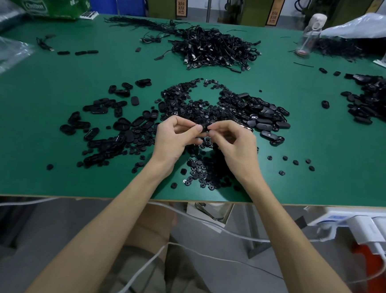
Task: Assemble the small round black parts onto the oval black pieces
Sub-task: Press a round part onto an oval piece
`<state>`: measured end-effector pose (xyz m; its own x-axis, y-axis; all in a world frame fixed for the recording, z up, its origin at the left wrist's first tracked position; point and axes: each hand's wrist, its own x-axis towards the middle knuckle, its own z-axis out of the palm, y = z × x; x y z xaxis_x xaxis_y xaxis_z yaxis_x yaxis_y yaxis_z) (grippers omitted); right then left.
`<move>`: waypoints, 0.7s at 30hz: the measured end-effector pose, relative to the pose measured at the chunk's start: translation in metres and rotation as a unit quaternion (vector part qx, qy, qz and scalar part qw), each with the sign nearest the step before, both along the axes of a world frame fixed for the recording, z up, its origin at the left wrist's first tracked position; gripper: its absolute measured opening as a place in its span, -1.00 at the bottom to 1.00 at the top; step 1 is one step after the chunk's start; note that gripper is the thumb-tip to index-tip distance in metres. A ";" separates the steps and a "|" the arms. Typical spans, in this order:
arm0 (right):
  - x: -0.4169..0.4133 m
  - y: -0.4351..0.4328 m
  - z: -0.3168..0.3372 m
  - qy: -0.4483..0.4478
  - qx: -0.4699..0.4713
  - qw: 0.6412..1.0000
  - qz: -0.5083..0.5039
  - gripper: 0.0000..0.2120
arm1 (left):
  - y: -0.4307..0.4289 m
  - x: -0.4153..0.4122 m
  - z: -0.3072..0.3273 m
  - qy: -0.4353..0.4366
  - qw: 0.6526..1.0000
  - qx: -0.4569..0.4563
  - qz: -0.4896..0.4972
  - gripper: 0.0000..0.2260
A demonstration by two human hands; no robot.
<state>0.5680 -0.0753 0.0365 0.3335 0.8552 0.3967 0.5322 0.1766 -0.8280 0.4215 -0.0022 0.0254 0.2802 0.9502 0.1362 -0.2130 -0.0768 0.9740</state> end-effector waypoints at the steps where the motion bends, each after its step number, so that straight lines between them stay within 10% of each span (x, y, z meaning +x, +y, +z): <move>1: 0.000 0.000 0.000 -0.001 0.001 1.000 -0.003 -0.90 | 0.000 0.000 0.000 0.005 1.000 0.006 -0.006 -0.86; 21: -0.002 0.002 -0.004 -0.076 0.028 0.996 -0.049 -0.94 | -0.002 0.001 -0.002 0.066 0.995 0.068 -0.032 -0.84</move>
<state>0.5660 -0.0738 0.0327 0.3471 0.7962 0.4956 0.6673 0.1617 -0.7271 0.4224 -0.0042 0.0236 0.3639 0.9049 0.2207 -0.0928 -0.2006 0.9753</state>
